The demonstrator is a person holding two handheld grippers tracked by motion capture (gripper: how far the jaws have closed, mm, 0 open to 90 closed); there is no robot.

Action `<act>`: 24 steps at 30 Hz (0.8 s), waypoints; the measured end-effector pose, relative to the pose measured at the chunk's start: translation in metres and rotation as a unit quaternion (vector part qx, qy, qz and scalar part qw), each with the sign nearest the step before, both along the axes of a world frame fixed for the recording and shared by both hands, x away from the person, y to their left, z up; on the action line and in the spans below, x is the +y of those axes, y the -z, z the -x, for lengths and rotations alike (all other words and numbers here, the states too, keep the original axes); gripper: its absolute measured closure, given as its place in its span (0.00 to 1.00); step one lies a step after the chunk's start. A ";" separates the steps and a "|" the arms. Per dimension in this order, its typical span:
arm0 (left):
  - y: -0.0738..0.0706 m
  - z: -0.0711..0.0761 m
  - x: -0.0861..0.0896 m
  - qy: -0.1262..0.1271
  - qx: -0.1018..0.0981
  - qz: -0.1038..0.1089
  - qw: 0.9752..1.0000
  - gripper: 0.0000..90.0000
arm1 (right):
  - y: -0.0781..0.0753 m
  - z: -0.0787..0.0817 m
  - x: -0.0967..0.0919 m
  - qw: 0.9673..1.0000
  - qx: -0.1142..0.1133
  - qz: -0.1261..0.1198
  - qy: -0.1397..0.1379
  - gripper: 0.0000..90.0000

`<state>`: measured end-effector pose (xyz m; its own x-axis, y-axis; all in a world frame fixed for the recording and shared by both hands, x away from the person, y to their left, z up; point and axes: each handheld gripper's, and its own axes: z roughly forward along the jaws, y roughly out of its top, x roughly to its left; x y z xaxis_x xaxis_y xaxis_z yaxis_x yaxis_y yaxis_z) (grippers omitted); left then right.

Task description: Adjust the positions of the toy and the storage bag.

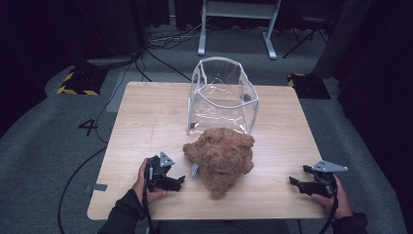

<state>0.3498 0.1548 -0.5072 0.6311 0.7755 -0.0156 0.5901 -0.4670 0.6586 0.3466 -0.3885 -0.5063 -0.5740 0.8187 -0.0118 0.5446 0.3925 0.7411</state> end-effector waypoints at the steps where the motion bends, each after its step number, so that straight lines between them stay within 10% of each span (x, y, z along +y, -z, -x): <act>1: 0.000 0.000 0.001 0.009 -0.001 0.000 1.000 0.02 | 0.000 0.000 0.000 1.000 0.000 0.000 0.000 0.20; 9: -0.004 0.004 0.005 0.052 -0.001 0.009 0.999 0.21 | 0.000 -0.001 0.000 1.000 0.000 0.000 -0.001 0.20; 24: -0.032 0.013 0.000 0.099 -0.038 0.045 0.993 0.19 | 0.000 -0.001 0.000 1.000 0.000 0.000 -0.002 0.20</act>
